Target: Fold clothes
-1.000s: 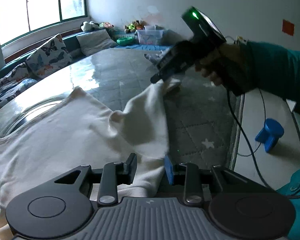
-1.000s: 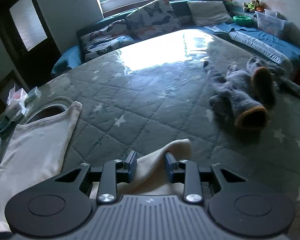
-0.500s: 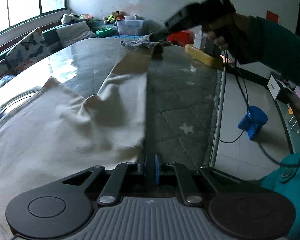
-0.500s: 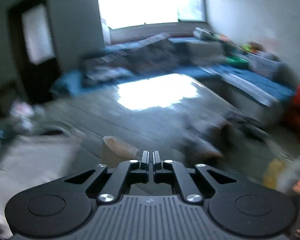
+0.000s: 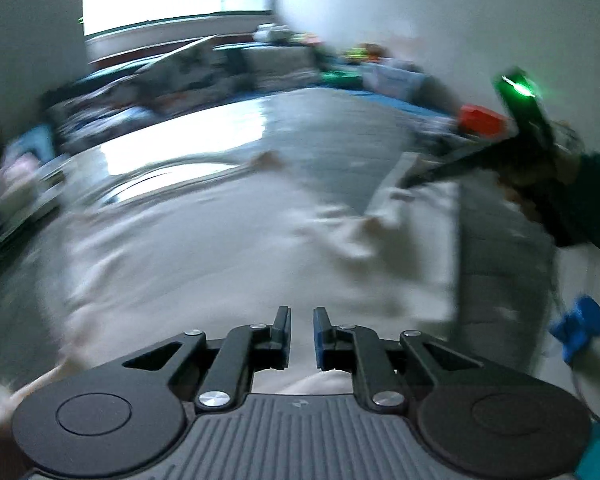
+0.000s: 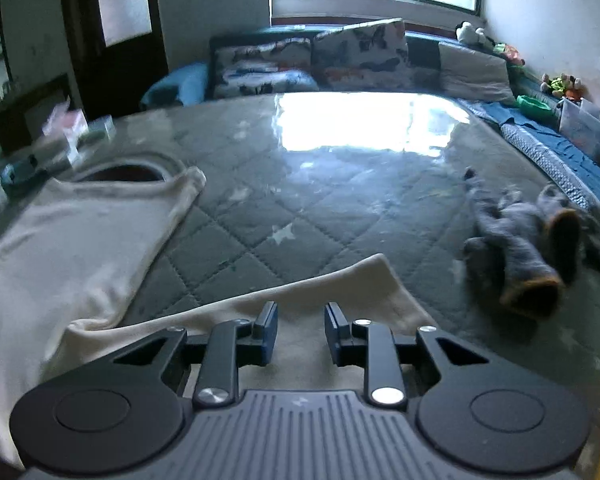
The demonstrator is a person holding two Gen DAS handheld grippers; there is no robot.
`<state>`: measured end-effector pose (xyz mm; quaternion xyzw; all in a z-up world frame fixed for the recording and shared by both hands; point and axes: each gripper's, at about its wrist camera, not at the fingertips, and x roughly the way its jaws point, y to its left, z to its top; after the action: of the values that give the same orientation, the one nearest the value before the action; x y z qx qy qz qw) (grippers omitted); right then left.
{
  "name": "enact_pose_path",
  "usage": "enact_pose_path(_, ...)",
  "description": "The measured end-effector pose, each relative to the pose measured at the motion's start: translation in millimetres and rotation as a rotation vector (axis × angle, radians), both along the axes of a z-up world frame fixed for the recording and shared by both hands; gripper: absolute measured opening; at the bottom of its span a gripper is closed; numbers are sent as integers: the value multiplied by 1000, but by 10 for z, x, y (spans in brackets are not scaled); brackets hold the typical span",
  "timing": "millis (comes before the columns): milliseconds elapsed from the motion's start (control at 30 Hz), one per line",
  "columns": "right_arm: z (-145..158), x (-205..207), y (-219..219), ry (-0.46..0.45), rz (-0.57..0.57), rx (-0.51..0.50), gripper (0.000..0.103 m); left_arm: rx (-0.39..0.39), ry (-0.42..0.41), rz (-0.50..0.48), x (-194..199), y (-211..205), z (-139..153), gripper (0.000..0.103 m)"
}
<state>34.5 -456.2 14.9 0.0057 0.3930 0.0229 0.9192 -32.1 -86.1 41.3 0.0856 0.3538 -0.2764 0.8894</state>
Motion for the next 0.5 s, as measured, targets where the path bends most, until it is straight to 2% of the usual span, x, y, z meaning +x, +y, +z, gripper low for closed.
enact_pose_path(133,-44,96,14,-1,-54,-114,26,-12,24,176,158,455,-47,13)
enact_pose_path(233,-49,151,-50,5,-90,-145,27,-25,55,302,303,785,-122,13)
enact_pose_path(267,-55,168,-57,7,-103,-159,27,-33,66,333,334,882,-147,17)
enact_pose_path(367,-85,206,-58,14,-122,-190,32,-83,88,374,323,1076,-174,18)
enact_pose_path(500,-94,238,-63,21,-140,-238,34,-94,99,404,234,1149,-172,18)
